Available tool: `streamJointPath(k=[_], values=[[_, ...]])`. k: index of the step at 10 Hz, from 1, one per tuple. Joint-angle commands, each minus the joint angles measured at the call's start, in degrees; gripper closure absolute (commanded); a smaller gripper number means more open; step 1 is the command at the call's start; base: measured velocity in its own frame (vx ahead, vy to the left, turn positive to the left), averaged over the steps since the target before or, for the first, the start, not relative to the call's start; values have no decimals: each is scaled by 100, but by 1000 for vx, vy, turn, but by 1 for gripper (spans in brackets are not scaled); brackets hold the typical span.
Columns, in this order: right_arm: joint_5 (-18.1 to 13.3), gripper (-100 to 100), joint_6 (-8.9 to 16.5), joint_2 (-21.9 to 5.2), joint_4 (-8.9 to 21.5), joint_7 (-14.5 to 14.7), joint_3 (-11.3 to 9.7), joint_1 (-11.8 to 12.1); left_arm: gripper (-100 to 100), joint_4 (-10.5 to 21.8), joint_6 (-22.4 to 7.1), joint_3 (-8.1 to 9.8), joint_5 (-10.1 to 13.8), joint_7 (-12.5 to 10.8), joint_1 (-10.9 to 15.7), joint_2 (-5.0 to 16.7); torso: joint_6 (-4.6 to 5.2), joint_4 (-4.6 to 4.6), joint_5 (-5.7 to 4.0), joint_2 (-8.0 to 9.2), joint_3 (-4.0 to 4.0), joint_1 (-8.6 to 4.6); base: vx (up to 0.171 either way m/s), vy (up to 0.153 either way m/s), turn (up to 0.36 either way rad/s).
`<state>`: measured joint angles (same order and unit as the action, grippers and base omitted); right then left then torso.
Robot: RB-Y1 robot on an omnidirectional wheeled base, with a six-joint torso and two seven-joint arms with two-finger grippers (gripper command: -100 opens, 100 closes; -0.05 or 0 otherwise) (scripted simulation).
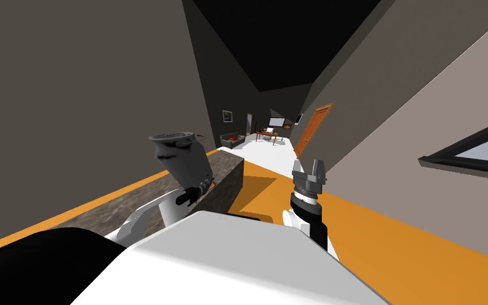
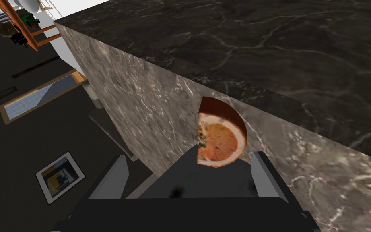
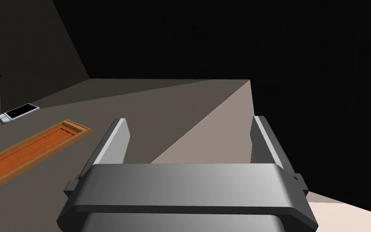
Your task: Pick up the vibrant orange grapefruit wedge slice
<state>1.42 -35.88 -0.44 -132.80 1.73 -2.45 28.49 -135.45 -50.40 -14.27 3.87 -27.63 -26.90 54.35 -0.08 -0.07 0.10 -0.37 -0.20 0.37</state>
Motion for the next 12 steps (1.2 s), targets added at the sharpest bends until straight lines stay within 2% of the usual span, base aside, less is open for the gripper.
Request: streamJointPath(k=[1, 3, 4, 5, 6, 9, 10, 11, 12], values=[[0, 0, 0, 0, 0, 0, 0, 0, -100, -9, -224, -40, 42, -87, -25, 167, 0, 0, 0, 0, 0, 0, 68, 73, -160], [0, 0, 0, 0, 0, 0, 0, 0, -100, 41, -440, -149, 55, -166, -54, 294, -2, -1, -1, -1, -1, -6, 51, 65, -119], [0, 0, 0, 0, 0, 0, 0, 0, -100, 24, -356, -105, 57, -134, -41, 258, -1, 0, -2, 2, 1, -7, 10, 19, -36], [0, 0, 0, 1, 0, 0, 0, 0, 0, 28, -376, -108, 61, -144, -45, 268, -3, 2, -4, 13, 7, -24, 0, 0, 0], [0, 0, 0, 1, 0, 0, 0, 0, -100, 188, -309, -113, 72, -95, 28, 194, -3, 4, -7, 19, 11, -33, -2, -3, -54], [0, 0, 0, 1, 0, 0, -1, 0, -100, 563, -157, -126, 97, 19, 196, 24, -3, 5, -8, 23, 13, -37, -6, -6, -53], [0, 0, 0, 1, 0, 0, -1, 0, -100, 502, -172, -119, 95, -8, 157, 64, -3, 5, -8, 23, 13, -37, 0, 0, 0], [0, 0, 0, 1, 0, 0, -1, 0, 100, 516, -160, -119, 98, 1, 164, 59, -4, 5, -8, 23, 13, -36, -3, 0, 11], [0, 0, 0, 1, 0, 0, 0, 0, 100, 522, -168, -124, 99, 0, 153, 61, 2, 10, -10, 21, 14, -38, 0, 0, 0]])
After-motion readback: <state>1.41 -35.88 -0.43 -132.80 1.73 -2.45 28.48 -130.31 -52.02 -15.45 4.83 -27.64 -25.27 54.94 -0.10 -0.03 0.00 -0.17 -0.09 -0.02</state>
